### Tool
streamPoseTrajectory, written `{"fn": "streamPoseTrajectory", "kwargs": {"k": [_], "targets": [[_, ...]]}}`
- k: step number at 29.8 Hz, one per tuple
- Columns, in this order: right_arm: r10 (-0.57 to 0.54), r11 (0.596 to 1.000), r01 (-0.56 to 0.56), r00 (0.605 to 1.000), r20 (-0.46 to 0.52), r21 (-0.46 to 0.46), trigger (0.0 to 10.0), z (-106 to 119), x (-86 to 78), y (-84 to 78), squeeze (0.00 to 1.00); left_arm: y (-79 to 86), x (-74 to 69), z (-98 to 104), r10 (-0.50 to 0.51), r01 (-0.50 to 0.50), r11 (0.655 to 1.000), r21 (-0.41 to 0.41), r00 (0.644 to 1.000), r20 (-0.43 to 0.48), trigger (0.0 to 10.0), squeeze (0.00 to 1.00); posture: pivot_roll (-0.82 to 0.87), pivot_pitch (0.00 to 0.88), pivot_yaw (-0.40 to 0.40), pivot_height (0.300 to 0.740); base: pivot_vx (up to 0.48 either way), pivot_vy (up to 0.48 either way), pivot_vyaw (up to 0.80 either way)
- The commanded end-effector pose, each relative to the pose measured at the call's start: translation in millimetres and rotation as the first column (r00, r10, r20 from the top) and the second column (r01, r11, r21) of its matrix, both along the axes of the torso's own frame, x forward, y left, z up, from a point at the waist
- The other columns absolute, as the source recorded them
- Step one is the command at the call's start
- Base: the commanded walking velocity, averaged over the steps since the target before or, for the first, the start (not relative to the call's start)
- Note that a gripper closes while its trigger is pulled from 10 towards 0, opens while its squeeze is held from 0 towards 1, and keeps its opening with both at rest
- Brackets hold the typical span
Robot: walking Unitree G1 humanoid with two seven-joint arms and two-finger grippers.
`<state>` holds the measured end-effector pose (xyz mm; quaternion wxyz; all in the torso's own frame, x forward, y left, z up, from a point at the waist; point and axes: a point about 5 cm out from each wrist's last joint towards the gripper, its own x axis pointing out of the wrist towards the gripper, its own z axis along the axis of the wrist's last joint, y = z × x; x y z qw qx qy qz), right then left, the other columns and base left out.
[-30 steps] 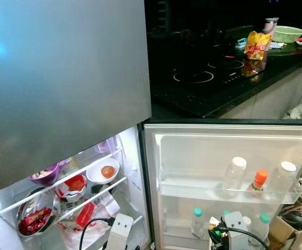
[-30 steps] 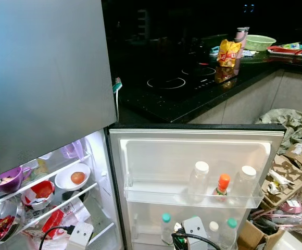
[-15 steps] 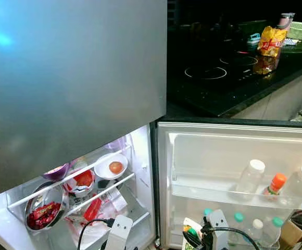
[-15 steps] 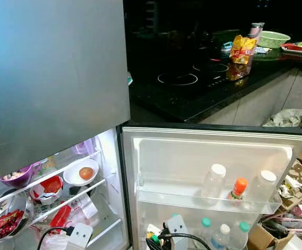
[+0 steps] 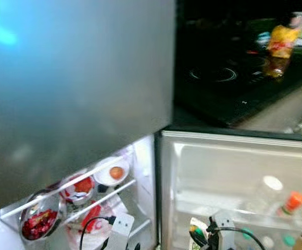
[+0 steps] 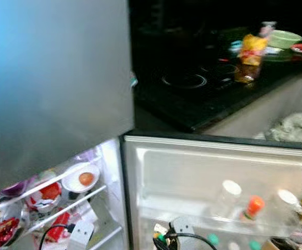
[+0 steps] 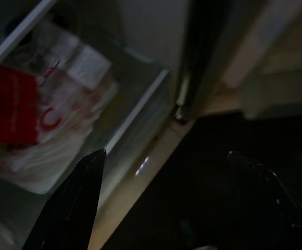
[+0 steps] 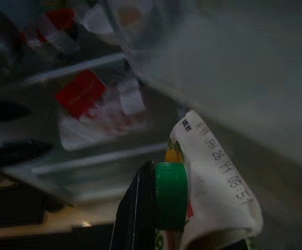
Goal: Restocking fridge
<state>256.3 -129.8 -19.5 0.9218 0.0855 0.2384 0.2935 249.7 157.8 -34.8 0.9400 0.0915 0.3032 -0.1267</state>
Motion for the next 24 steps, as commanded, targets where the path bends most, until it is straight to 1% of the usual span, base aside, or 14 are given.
{"fn": "streamPoseTrajectory", "kwargs": {"k": [1,17,19,20,21,24], "targets": [[-0.014,1.0,0.014,1.0,-0.007,-0.011,10.0,-2,-2.3,-7.2,0.0,0.0,-1.6,-1,-0.008,0.008,1.0,-0.006,1.0,-0.001,10.0,0.0,-0.03,0.079,0.037,0.74,0.0,0.0,0.0],[-0.024,1.0,0.023,0.999,-0.024,-0.016,10.0,-6,-7.9,-11.6,0.0,-6.1,-2.8,-1,-0.065,0.065,0.998,-0.014,0.998,-0.004,10.0,0.0,-0.04,0.069,0.043,0.74,0.0,0.0,0.0],[-0.01,1.0,0.009,0.999,-0.047,-0.027,10.0,-10,-13.5,-14.2,0.0,-6.3,-4.4,-2,-0.072,0.072,0.997,-0.014,0.997,-0.014,10.0,0.0,-0.04,0.066,0.043,0.74,0.0,0.0,0.0],[-0.01,1.0,0.009,0.999,-0.047,-0.027,10.0,-10,-13.5,-14.2,0.0,-6.3,-4.4,-2,-0.072,0.072,0.997,-0.014,0.997,-0.014,10.0,0.0,-0.04,0.066,0.043,0.74,0.0,0.0,0.0],[-0.003,0.999,0.0,0.998,-0.07,-0.046,10.0,-14,-18.3,-17.4,0.0,-6.0,-5.5,-3,-0.077,0.077,0.997,-0.012,0.997,-0.023,10.0,0.0,-0.04,0.066,0.043,0.74,0.0,0.0,0.0],[-0.014,0.998,0.009,0.996,-0.091,-0.056,10.0,-18,-23.1,-22.5,0.0,-5.5,-6.3,-4,-0.076,0.076,0.997,-0.012,0.997,-0.03,10.0,0.0,-0.04,0.069,0.043,0.725,0.0,0.0,0.0]]}}
